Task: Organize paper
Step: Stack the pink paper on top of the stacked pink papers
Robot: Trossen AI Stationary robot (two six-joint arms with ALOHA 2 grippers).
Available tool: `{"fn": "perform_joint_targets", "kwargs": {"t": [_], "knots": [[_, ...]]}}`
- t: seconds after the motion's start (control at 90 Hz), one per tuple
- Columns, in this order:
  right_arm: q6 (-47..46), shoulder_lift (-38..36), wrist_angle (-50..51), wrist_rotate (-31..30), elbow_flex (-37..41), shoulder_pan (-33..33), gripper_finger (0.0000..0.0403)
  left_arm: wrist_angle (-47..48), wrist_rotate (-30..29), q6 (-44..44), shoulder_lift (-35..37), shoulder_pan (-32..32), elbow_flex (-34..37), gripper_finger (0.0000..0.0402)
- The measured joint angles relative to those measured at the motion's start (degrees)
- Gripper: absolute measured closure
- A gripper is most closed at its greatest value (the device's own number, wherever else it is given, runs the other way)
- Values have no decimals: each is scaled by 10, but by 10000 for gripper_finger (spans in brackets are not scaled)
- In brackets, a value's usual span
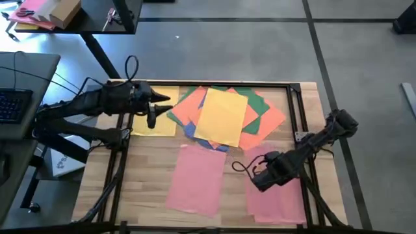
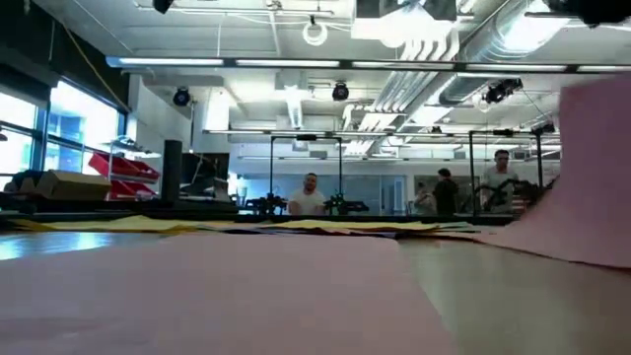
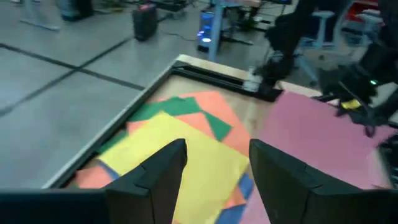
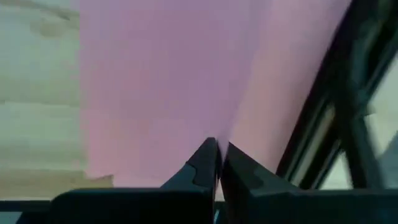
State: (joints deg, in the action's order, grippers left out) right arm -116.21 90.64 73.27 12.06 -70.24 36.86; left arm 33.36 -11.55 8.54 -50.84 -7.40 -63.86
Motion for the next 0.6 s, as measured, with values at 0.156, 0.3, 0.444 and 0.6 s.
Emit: {"fn": "perform_joint_targets", "kwargs": {"t": [0.156,0.3,0.444,0.6], "knots": [[-19,-29,-46,45,73,22,403,3,0,-4,-10,-5,0,229],[-23,-68,-32,78,108,32,403,1,-29,-7,-21,-5,2,229],[-35,-115,-22,93,150,33,403,-6,-62,-9,-37,-5,13,229],[-51,-154,-22,119,192,38,403,-5,-70,1,-54,-4,22,229]]}}
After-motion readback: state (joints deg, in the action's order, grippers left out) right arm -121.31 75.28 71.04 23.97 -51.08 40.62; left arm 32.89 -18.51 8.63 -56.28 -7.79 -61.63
